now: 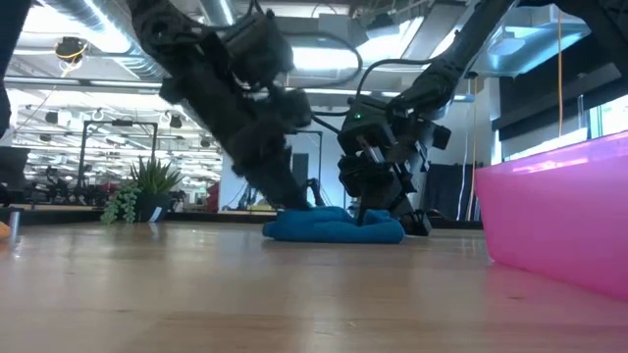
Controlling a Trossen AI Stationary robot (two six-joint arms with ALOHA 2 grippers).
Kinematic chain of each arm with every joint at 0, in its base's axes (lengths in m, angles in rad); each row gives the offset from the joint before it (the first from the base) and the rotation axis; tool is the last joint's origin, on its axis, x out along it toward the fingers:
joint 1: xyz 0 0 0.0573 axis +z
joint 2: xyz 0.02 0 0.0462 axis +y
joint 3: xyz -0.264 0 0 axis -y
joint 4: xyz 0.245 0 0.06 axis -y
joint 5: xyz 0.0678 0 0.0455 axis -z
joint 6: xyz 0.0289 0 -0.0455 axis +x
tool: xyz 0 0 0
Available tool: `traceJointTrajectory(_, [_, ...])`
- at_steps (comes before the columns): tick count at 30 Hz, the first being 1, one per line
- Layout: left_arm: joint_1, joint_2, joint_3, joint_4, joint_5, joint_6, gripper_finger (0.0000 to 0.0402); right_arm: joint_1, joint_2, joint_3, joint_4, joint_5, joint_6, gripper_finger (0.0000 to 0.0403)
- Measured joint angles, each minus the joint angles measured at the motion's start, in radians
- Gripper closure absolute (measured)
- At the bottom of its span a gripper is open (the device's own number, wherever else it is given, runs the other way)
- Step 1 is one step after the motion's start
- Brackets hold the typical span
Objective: Roll microfiber towels into tight, uniform cylinder then place into a basket
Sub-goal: Roll the blue microfiber towel
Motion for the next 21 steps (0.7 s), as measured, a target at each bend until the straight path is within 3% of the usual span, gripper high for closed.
traceJointTrajectory(9, [-0.003, 0.073, 0.004, 0.021, 0.004, 0.000, 0.0321, 0.001, 0.001, 0.000, 0.033, -0.030, 0.003, 0.0371])
traceJointTrajectory(21, [-0.001, 0.076, 0.003, 0.013, 0.010, -0.001, 0.0321, -0.008, 0.001, 0.000, 0.071, -0.065, 0.045, 0.0261])
